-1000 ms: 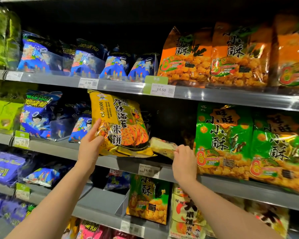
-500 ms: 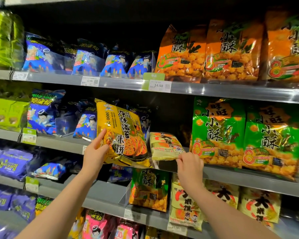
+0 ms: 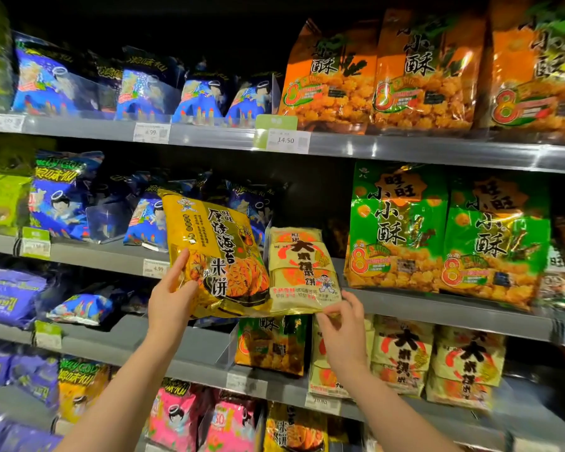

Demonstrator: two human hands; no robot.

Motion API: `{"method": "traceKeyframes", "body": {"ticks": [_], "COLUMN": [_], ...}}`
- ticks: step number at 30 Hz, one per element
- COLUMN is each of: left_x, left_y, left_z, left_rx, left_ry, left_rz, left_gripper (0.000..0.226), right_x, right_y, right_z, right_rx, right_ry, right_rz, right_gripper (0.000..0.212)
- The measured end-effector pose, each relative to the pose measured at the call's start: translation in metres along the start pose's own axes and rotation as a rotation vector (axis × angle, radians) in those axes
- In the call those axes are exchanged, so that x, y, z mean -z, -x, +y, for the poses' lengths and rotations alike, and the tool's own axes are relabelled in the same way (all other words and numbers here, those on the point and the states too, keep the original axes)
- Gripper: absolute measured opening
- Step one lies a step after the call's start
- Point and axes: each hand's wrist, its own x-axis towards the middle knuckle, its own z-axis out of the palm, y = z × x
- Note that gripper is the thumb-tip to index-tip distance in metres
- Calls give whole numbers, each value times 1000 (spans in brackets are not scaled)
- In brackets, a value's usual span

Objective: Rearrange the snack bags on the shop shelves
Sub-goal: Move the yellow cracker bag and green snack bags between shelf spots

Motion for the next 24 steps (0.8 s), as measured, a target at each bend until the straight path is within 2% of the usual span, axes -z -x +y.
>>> {"method": "traceKeyframes", "body": {"ticks": [4, 6, 8, 11, 13, 15, 17, 21, 23, 24], "left_x": [-2, -5, -8, -11, -11, -6, 1, 15, 19, 20], "left_y": [12, 16, 21, 31, 36, 42, 52, 75, 83, 87], "left_z": [-2, -2, -4, -5, -8, -14, -18, -29, -33, -35], "left_rx": [13, 19, 20, 24, 49, 57, 56, 137, 141, 150], "left_ry": [23, 11, 19, 19, 7, -10, 9, 39, 43, 52], "left_rz": [13, 20, 5, 18, 46, 41, -2, -53, -63, -61], "left_gripper": [64, 65, 65, 65, 65, 67, 67, 71, 72, 72], "right_x": [3, 2, 0, -3, -5, -5, -6, -9, -12, -14], "right_y": [-5, -12, -20, -28, -25, -17, -8, 2, 5, 5], "right_z": [-11, -19, -26, -34, -28, -17, -6, 10, 12, 15], "right_rx": [-97, -98, -111, -164, -225, -333, -476, -639, -639, -618], "right_ry": [-165, -141, -56, -8, -65, -189, -338, -588, -650, -639], "right_rz": [27, 90, 139, 121, 64, -26, -186, -498, -502, -461], "right_gripper": [31, 38, 35, 37, 54, 87, 114, 125, 123, 113]}}
